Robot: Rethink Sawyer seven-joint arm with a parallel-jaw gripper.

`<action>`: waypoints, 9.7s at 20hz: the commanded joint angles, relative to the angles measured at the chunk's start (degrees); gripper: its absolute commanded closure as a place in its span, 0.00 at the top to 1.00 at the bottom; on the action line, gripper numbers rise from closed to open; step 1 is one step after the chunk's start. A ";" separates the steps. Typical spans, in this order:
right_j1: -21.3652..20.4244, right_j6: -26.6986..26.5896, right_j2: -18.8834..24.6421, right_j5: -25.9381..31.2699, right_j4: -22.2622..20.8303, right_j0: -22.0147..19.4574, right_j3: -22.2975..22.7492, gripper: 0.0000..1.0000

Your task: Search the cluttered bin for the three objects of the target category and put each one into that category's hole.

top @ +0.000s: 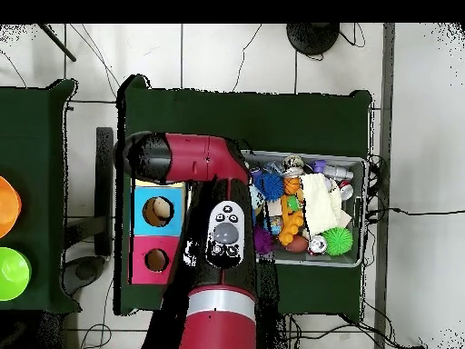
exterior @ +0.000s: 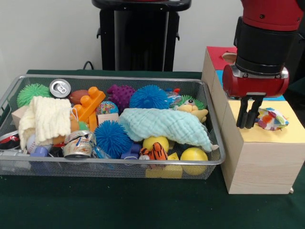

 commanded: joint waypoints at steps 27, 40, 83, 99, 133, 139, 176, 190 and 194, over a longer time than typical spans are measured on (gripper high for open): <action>-0.10 12.10 1.62 -4.63 0.69 5.00 8.75 0.00; 0.34 12.74 2.16 -7.36 1.22 4.93 10.03 0.00; 1.41 13.09 3.98 -19.72 2.58 2.67 15.06 0.00; 0.36 11.96 6.35 -19.74 4.25 1.49 18.19 0.00; 4.11 19.67 9.63 -37.92 13.25 8.15 26.14 0.00; 5.99 22.32 10.00 -44.16 17.84 9.87 26.67 0.00; 2.63 17.90 -8.33 -29.34 31.17 24.00 23.44 0.00; -2.74 17.42 -13.51 -17.48 26.89 24.72 22.63 0.00; -7.04 15.77 -15.84 -11.25 24.88 24.33 22.00 0.00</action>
